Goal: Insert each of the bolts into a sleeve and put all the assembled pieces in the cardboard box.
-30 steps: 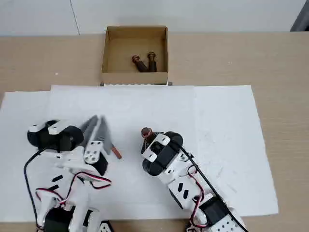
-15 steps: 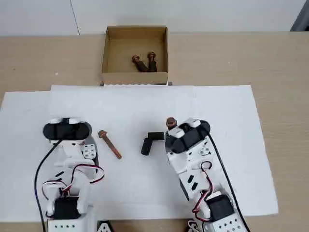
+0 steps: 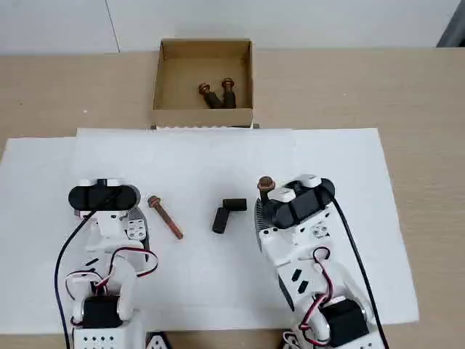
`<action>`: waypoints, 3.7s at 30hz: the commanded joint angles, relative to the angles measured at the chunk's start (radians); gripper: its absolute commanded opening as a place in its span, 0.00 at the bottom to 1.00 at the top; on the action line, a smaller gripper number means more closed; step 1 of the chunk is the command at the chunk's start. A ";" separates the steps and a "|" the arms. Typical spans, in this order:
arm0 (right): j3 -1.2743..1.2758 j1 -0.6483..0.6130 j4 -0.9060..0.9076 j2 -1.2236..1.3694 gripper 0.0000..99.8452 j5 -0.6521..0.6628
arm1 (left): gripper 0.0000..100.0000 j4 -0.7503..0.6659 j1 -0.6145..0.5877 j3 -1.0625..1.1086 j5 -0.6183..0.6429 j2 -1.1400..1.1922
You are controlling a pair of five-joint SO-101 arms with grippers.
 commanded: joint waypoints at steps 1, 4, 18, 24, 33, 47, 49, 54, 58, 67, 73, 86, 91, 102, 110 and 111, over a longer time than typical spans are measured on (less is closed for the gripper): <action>-0.157 0.007 -0.012 0.099 0.00 -0.012 | 0.00 0.002 -0.005 -0.004 -0.006 -0.008; -0.295 0.008 -0.019 0.294 0.00 -0.032 | 0.00 0.002 -0.005 -0.004 -0.006 -0.008; -0.801 0.030 -0.447 1.241 0.00 0.149 | 0.00 0.002 -0.005 -0.004 -0.002 -0.008; -1.054 0.041 -0.538 1.575 0.00 0.219 | 0.00 0.002 -0.005 -0.004 -0.002 -0.008; -1.522 0.041 -0.538 1.998 0.00 0.272 | 0.00 0.002 -0.006 -0.004 -0.002 -0.008; -1.864 0.031 -0.538 2.402 0.00 0.431 | 0.00 0.002 -0.006 -0.004 -0.002 -0.008; -1.878 0.031 -0.538 2.427 0.00 0.440 | 0.00 0.002 -0.006 -0.004 -0.002 -0.008; -1.880 0.031 -0.535 2.445 0.12 0.440 | 0.00 0.002 -0.006 -0.004 -0.002 -0.008; -1.880 0.031 -0.530 2.445 0.19 0.439 | 0.00 0.002 -0.006 -0.004 -0.002 -0.008; -1.880 0.036 -0.479 2.371 0.19 0.436 | 0.00 0.002 -0.006 -0.004 -0.002 -0.008; -1.880 0.038 -0.245 2.256 0.14 0.434 | 0.00 0.002 -0.006 -0.004 -0.002 -0.008; -1.880 0.031 0.176 2.084 0.00 0.434 | 0.00 0.002 -0.006 -0.004 -0.002 -0.008; -1.880 0.031 0.351 2.061 0.00 0.434 | 0.00 0.002 -0.006 -0.004 -0.002 -0.008; -1.880 0.019 0.739 2.029 0.00 0.437 | 0.00 0.002 -0.006 -0.004 -0.002 -0.008; -1.880 0.004 0.769 2.028 0.00 0.440 | 0.00 0.002 -0.006 -0.004 -0.002 -0.008; -1.875 0.004 0.771 2.028 0.00 0.440 | 0.00 0.002 -0.006 -0.004 -0.002 -0.008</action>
